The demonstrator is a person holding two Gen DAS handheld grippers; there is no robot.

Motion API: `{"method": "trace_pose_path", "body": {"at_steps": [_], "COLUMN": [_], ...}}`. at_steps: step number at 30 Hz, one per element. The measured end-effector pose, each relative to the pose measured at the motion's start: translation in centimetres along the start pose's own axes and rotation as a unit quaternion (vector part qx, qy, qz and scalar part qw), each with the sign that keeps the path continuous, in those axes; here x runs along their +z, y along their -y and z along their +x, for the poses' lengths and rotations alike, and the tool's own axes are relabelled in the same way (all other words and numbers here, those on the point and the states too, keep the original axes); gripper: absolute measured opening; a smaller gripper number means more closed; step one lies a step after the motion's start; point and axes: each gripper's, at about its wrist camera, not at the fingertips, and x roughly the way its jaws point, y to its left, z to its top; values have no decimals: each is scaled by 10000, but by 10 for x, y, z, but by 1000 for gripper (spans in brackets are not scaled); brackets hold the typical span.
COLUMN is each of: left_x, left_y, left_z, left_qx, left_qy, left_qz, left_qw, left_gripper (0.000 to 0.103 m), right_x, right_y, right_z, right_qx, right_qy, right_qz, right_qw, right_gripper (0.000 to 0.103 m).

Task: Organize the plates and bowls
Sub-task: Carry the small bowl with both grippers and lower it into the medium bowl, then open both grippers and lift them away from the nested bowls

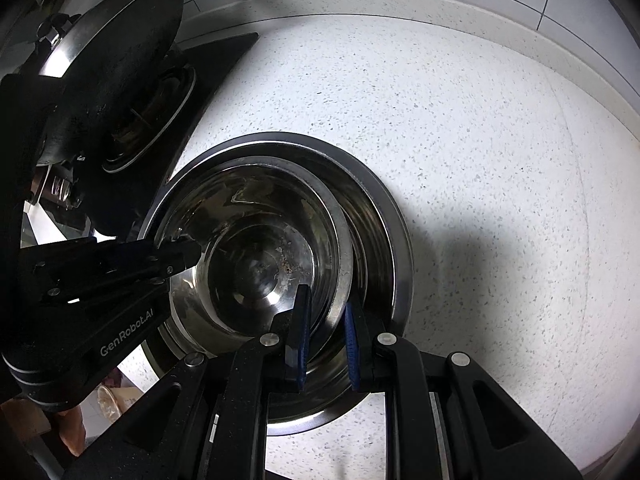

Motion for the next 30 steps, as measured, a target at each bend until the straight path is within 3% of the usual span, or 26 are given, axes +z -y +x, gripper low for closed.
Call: {"method": "trace_pose_path", "body": {"at_steps": [7,20,30], "left_x": [-2,-5,-13], "left_y": [-2,-4,-5], "left_z": [4,9,-7], "left_qx": [-23,-143,-121], "left_qy": [-29,-162,-20], "left_qz": [2,-20,-8], "left_qw": [10000,9998,9999], "left_gripper": [18,18,17], "right_x": [0,-5,-14], "right_y": [2,-7,-7], "right_z": [-2,-6,-16], "right_qx": [30,-125,-221], "right_qy": [-42,24,145], "right_qz": [14,-109,0], "right_qw": [10000,9999,9997], "right_gripper": [17,46,46]}}
